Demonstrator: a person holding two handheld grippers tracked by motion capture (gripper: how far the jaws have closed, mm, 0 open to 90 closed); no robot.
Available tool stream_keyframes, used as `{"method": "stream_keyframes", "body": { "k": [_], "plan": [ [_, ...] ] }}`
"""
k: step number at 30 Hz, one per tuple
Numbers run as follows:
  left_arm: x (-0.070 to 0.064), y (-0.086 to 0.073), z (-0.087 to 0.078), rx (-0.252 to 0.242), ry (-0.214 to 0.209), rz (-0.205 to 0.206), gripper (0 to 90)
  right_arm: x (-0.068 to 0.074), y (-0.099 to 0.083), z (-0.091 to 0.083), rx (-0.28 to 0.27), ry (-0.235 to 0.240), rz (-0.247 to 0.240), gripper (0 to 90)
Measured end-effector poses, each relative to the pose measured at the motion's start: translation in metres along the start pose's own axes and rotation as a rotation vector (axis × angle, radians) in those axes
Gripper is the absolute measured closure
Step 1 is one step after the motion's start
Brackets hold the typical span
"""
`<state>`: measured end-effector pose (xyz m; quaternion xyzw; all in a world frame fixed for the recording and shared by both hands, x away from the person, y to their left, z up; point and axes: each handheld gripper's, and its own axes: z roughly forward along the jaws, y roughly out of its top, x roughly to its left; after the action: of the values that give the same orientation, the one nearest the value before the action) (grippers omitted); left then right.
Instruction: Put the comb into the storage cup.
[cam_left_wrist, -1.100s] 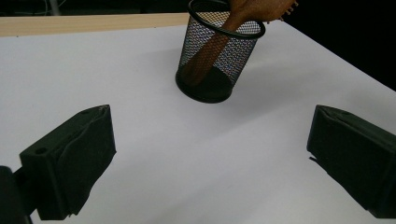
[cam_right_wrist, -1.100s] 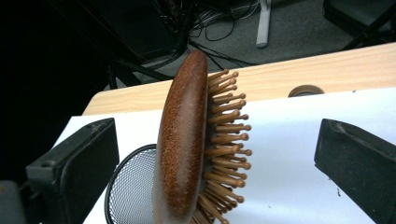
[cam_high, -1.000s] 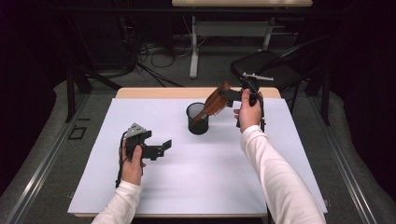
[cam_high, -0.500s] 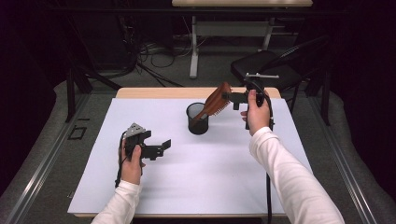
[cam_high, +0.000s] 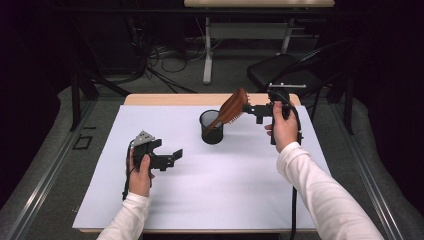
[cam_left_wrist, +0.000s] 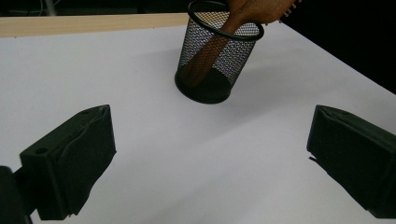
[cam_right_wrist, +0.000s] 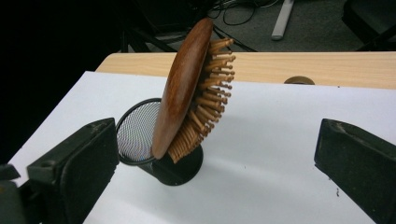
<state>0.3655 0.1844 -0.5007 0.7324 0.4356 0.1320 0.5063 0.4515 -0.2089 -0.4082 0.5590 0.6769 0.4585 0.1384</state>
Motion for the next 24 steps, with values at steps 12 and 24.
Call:
{"method": "stream_keyframes", "body": {
  "k": [12,24],
  "plan": [
    [-0.003,0.002,-0.002,0.004,-0.005,0.007,1.6,0.002,-0.012,-0.013,0.005,0.028,-0.022,0.0],
    [-0.007,0.012,-0.012,0.034,-0.035,0.042,1.7,0.002,-0.022,-0.025,0.016,0.041,-0.045,0.0]
  ]
}}
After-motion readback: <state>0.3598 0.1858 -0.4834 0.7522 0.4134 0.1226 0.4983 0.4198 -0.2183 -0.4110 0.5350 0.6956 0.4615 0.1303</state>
